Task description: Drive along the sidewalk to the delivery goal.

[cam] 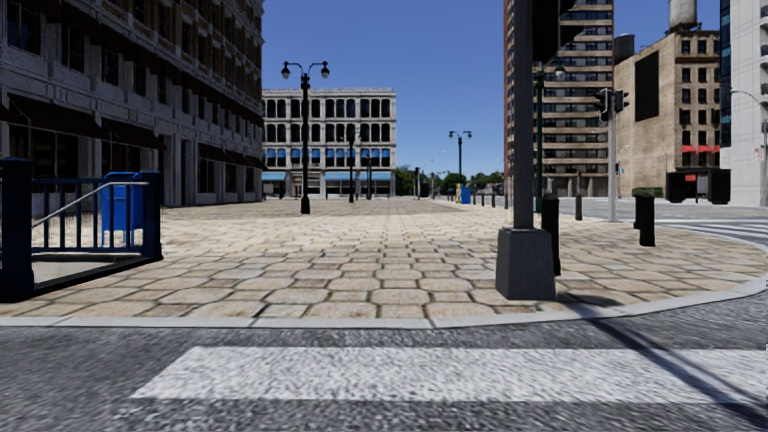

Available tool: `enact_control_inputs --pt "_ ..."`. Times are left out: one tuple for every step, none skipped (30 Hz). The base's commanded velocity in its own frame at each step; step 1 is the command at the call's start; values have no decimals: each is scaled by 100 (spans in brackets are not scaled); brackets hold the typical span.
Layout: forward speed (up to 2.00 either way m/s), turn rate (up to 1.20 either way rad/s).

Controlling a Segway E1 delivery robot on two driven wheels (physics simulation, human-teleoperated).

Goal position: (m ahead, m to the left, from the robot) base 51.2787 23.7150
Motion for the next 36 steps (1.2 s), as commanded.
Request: enact_control_inputs --pt "200 -27" --pt "200 -27" --pt "200 -27" --pt "200 -27" --pt "200 -27" --pt "200 -27" --pt "200 -27" --pt "200 -27" --pt "200 -27" --pt "200 -27" --pt "200 -27" --pt "200 -27" --pt "200 -27" --pt "200 -27" --pt "200 -27" --pt "200 -27" --pt "200 -27" --pt "200 -27" --pt "200 -27" --pt "197 -26" --pt "190 -17" --pt "183 -7" --pt "183 -7" --pt "174 -3" --pt "165 0" --pt "157 0" --pt "157 0" --pt "145 0" --pt "139 0" --pt "139 0" --pt "136 0" --pt "135 0" --pt "135 0" --pt "135 0" --pt "135 0" --pt "135 0"
